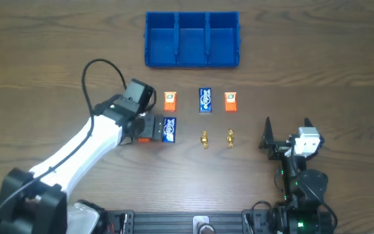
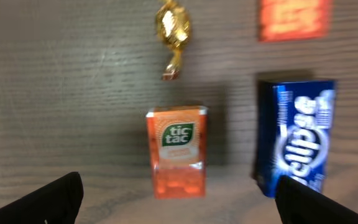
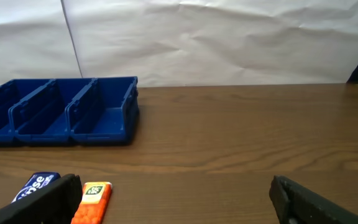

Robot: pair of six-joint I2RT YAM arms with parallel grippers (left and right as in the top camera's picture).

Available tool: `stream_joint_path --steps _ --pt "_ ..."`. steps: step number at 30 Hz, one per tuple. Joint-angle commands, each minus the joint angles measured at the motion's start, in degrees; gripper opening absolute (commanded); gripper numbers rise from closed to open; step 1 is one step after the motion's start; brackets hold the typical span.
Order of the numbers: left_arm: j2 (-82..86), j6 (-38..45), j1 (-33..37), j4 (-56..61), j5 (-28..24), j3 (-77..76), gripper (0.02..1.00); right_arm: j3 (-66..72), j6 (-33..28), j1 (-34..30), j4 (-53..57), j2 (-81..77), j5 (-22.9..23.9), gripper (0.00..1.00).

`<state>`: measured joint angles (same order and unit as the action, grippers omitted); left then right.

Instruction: Sort Candies Into Trays

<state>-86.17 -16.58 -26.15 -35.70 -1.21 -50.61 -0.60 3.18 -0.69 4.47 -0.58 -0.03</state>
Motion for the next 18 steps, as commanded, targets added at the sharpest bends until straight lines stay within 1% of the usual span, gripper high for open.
stream_joint_path --steps 1,4,7,12,13,15,17,18 --pt "-5.7 -2.8 0.0 1.7 1.9 -0.3 0.958 0.2 -0.7 -0.2 0.3 0.4 0.1 0.998" --pt "-8.7 -2.8 0.0 3.7 1.8 -0.3 0.952 0.2 -0.7 -0.2 0.3 0.4 0.1 0.998" --pt "-10.6 -3.2 0.3 4.5 1.4 -0.3 0.923 0.2 -0.7 -0.2 0.3 0.4 0.1 0.998" --pt "-12.0 -4.5 0.3 4.5 1.2 -0.2 0.827 0.2 -0.7 -0.2 0.3 0.4 0.1 0.998" --pt "-12.3 -4.5 0.3 4.5 1.2 -0.2 0.748 0.2 -0.7 -0.2 0.3 0.4 0.1 0.998" --pt "-12.5 -4.7 0.3 4.4 1.2 -0.2 0.678 0.2 -0.7 -0.2 0.3 0.4 0.1 0.998" --pt "-12.5 -4.9 0.2 4.4 0.7 -0.2 0.564 0.2 -0.7 -0.2 0.3 0.4 0.1 0.998" --pt "-12.5 -5.4 0.2 4.5 0.5 -0.2 0.487 0.2 -0.7 -0.2 0.3 0.4 0.1 0.998"
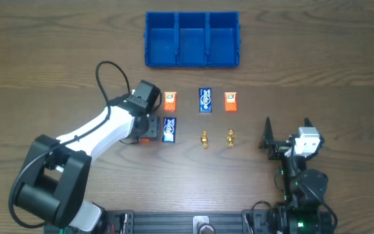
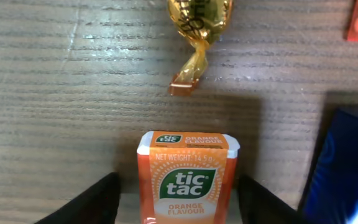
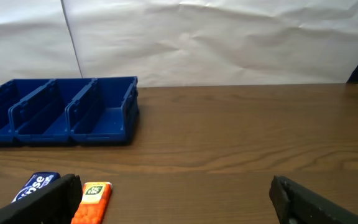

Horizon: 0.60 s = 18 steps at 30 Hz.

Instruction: Sort Candies Into Trays

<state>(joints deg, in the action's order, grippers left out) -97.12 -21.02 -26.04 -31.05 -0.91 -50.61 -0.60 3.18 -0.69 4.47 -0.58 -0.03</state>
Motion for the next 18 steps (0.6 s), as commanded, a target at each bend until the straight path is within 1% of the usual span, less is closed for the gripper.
stream_joint_path --steps 1,3,7,9,11,12,14,16,18 --pt "-1.5 -1.6 0.1 -0.2 0.2 -0.2 0.452 0.2 -0.7 -0.2 0.3 0.4 0.1 0.998" --pt "-1.2 -2.7 0.1 0.0 0.0 -0.2 0.373 0.2 -0.7 -0.2 0.3 0.4 0.1 0.998" --pt "2.6 -6.0 -0.2 -0.4 -0.2 -1.4 0.356 0.2 -0.7 -0.2 0.3 0.4 0.1 0.998" --pt "6.8 -7.4 -1.6 -0.9 1.3 -5.8 0.358 0.2 -0.7 -0.2 0.3 0.4 0.1 0.998" --pt "8.1 -9.7 -3.0 -6.3 7.4 -15.4 0.356 0.2 -0.7 -0.2 0.3 0.4 0.1 0.998" --pt "6.3 -9.6 -3.0 -10.4 9.9 -23.3 0.354 0.2 -0.7 -0.2 0.3 0.4 0.1 0.998" --pt "0.8 -8.0 -2.0 -17.0 12.1 -37.5 0.354 0.2 -0.7 -0.2 0.3 0.4 0.1 0.998" --pt "-7.0 -4.8 -0.7 -21.7 12.2 -52.3 0.360 0.2 -0.7 -0.2 0.3 0.4 0.1 0.998" --pt "-16.6 -4.4 0.8 -28.0 11.9 -67.4 0.360 0.2 -0.7 -0.2 0.3 0.4 0.1 0.998"
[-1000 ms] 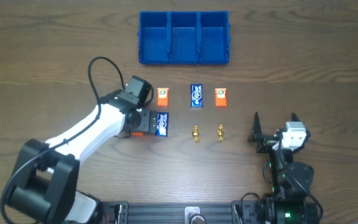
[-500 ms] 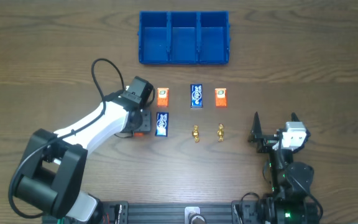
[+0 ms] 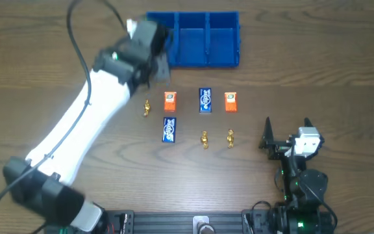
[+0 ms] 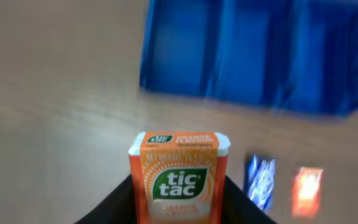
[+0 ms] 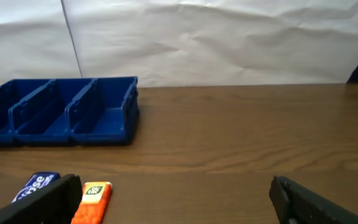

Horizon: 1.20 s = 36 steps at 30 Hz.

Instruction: Sort Candies Into Trays

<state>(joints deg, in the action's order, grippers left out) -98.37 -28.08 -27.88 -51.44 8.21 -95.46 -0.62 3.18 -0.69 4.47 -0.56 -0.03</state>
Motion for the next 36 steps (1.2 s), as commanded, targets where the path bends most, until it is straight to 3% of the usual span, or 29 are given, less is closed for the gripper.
stream_joint_path --steps 1,4,8,19,21,23,25,28,31,36 --pt "-20.8 2.9 3.6 -10.5 2.1 -29.6 0.362 0.2 -0.7 -0.2 0.3 0.4 0.1 0.998" --pt "-31.4 3.7 5.9 -12.8 -0.8 -38.7 0.360 0.2 -0.7 -0.2 0.3 0.4 0.1 0.998" --pt "-37.4 6.9 7.9 -9.3 -3.2 -40.0 0.367 0.2 -0.7 -0.2 0.3 0.4 0.1 0.998" --pt "-39.3 12.9 8.0 -4.9 -5.3 -40.0 0.395 0.2 -0.7 -0.2 0.3 0.4 0.1 0.998" --pt "-39.3 12.9 8.0 -4.8 -5.3 -40.0 0.454 0.2 -0.7 -0.2 0.3 0.4 0.1 0.998" --pt "-39.3 13.3 8.0 -4.6 -5.0 -40.0 0.818 0.2 -0.7 -0.2 0.3 0.4 0.1 0.998" --pt "-38.3 13.3 7.9 -4.3 -4.8 -40.0 0.982 0.2 -0.7 -0.2 0.3 0.4 0.1 0.998" --pt "-31.2 11.8 5.5 -6.1 -3.1 -37.7 0.996 0.2 -0.7 -0.2 0.3 0.4 0.1 0.998" --pt "-13.8 3.9 -3.3 -4.0 6.3 -18.3 0.996 0.2 -0.7 -0.2 0.3 0.4 0.1 0.998" --pt "-5.1 -4.9 -8.2 1.3 5.2 3.6 0.993 0.2 -0.7 -0.2 0.3 0.4 0.1 0.998"
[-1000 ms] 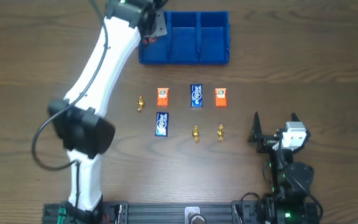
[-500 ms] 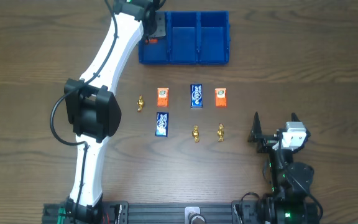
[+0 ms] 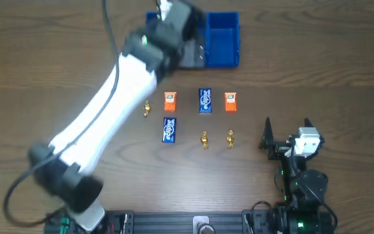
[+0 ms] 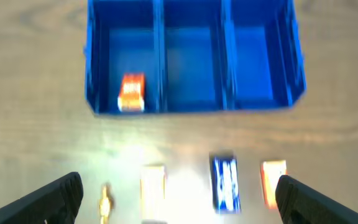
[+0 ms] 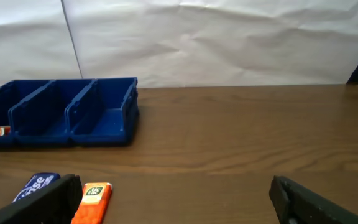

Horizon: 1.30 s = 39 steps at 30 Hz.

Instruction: Sort Candies Into Trays

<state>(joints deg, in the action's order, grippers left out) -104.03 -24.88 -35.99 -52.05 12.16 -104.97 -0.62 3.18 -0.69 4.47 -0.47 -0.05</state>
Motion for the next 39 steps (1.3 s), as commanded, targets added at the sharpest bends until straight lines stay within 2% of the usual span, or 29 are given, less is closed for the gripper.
stream_joint_path --steps 1,6,20,25,30,35,39 --pt "0.4 -8.6 0.0 3.7 -0.1 17.0 0.989 0.2 -0.7 -0.2 0.3 0.3 0.1 0.998" --pt "0.1 -8.5 0.5 15.2 -4.3 30.8 0.985 0.2 -0.7 -0.2 0.3 0.3 0.1 0.998" --pt "-11.1 -3.8 4.2 21.8 -10.6 31.7 0.919 0.2 -0.7 -0.2 0.3 0.3 0.1 0.998" --pt "-12.0 -2.5 4.2 22.2 -10.7 31.7 0.752 0.2 -0.7 -0.2 0.3 0.3 0.1 0.998" --pt "-12.0 -2.5 4.2 22.2 -10.7 31.7 0.428 0.2 -0.7 -0.2 0.3 0.3 0.1 0.996" --pt "-9.3 -3.0 4.2 21.5 -10.3 29.1 0.356 0.2 -0.7 -0.2 0.3 0.3 0.1 0.998" --pt "-1.9 -2.3 4.4 13.1 -2.1 16.4 0.349 0.2 -0.7 -0.2 0.3 0.3 0.1 0.998"
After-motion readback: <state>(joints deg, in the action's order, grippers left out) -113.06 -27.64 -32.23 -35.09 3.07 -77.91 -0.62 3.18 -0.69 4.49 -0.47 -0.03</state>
